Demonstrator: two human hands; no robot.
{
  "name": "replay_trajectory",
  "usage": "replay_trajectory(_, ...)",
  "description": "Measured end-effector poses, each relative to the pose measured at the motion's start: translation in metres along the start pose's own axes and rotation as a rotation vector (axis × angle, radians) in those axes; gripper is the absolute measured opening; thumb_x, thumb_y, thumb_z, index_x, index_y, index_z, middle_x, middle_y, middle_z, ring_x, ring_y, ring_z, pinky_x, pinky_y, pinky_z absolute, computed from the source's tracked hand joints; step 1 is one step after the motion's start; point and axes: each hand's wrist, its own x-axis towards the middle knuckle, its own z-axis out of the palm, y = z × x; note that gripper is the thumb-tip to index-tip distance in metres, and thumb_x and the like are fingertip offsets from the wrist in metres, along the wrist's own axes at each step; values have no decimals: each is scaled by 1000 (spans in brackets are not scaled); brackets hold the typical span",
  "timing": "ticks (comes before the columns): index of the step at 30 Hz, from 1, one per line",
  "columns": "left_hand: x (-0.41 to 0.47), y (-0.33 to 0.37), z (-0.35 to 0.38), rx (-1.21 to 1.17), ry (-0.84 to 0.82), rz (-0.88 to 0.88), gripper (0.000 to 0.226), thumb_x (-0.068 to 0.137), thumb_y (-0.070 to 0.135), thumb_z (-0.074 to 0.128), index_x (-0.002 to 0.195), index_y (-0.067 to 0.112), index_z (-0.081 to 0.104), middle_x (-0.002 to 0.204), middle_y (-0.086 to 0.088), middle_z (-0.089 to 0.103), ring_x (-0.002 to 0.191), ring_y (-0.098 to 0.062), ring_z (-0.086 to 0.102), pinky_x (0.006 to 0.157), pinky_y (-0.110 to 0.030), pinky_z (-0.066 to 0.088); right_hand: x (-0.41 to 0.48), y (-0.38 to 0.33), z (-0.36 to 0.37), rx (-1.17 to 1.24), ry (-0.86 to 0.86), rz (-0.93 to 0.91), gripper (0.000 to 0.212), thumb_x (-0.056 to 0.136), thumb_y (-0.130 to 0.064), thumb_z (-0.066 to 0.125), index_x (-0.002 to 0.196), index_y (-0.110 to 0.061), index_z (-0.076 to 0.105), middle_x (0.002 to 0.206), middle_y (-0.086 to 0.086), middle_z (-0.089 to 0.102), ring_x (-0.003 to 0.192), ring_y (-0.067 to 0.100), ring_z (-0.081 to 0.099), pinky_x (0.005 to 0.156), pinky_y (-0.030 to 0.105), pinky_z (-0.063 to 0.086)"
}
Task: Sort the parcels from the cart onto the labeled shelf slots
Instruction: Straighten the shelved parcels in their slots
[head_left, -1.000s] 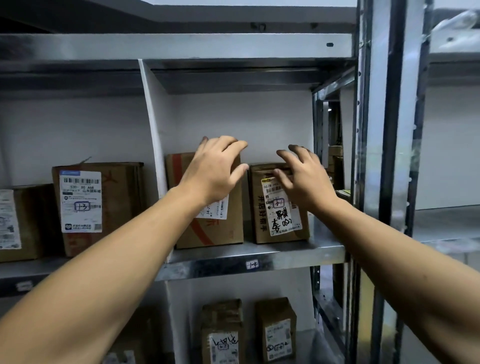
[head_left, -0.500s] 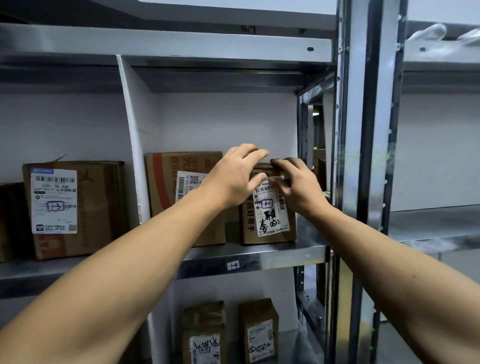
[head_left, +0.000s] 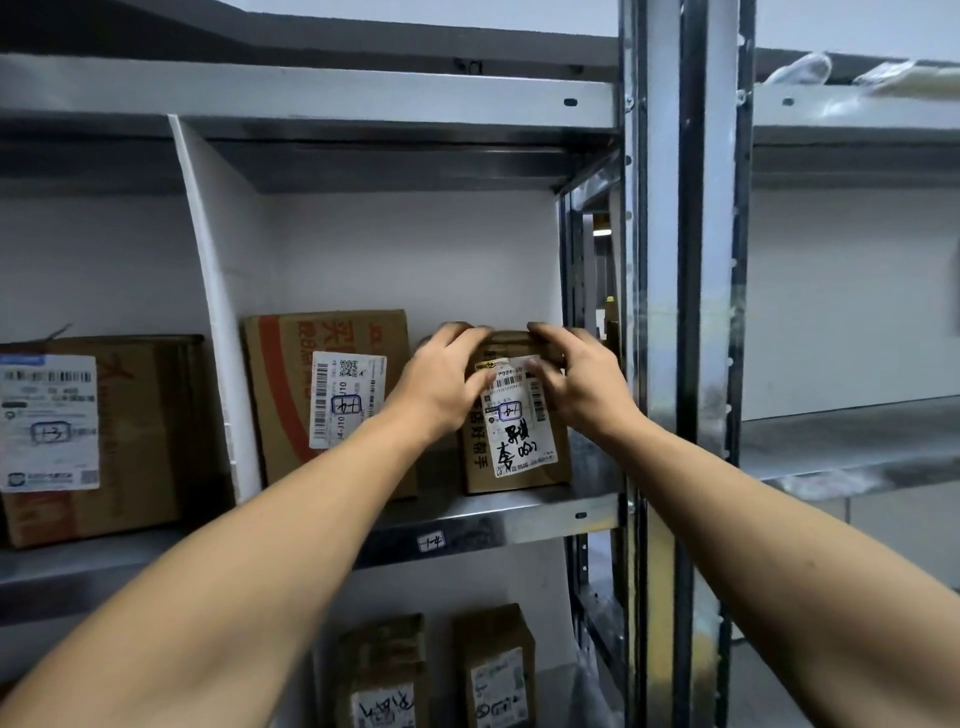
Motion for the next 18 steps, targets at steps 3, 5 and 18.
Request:
replay_trajectory(3,0,1,3,-28,8,-20,51,93,28,61,141,19,47,140,-4,47,128,-25,45,110,-41,37,0,2,2,36,14,7,44,98,-22,60,141,-19,54,133,10,56,120,23,54,104,30,43)
replay_trajectory(5,1,3,5,-39,-1,-27,50,94,28,61,141,20,46,140,-3,47,128,-25,44,110,-41,38,1,3,4,47,27,14,42,98,-22,60,139,-18,55,132,10,58,119,23,55,104,33,45)
replay_trajectory(18,5,3,5,7,-22,11,50,94,29,60,140,19,46,137,-6,47,125,-26,45,108,-38,38,2,2,5,30,50,45,41,100,-22,58,141,-18,54,132,11,57,119,25,54,102,31,42)
